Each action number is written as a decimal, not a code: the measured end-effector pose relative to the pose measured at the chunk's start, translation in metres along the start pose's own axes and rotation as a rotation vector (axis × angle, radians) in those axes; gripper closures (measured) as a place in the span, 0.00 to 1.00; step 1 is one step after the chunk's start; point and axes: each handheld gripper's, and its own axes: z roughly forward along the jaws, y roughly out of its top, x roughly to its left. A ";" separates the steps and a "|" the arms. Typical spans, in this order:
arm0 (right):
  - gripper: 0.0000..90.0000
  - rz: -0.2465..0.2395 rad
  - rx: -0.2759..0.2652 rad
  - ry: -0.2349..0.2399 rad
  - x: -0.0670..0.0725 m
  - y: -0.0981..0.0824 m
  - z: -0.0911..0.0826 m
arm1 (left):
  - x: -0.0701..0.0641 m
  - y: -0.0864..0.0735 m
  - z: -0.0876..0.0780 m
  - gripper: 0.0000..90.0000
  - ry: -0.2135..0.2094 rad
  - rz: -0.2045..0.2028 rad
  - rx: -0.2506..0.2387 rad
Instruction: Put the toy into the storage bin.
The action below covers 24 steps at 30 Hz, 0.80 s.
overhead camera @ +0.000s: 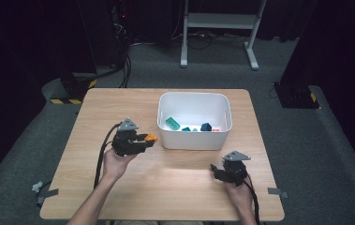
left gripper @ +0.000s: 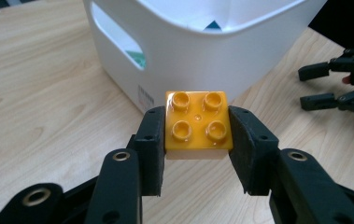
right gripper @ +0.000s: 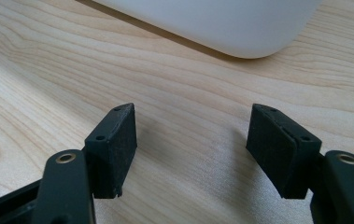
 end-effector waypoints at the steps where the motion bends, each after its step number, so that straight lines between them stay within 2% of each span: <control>1: 0.37 0.000 0.000 0.000 0.000 0.000 0.000 | 0.000 0.003 -0.001 0.65 -0.005 -0.002 -0.002; 12: 0.37 0.000 0.000 0.000 0.000 0.000 0.000 | 0.009 0.034 -0.007 0.65 -0.028 -0.029 -0.045; 19: 0.37 0.000 0.000 0.000 0.000 0.000 0.000 | 0.010 0.055 -0.005 0.65 -0.037 -0.021 -0.045; 24: 0.37 -0.001 0.000 0.000 0.000 0.000 0.000 | 0.006 0.067 0.003 0.65 -0.038 -0.002 -0.036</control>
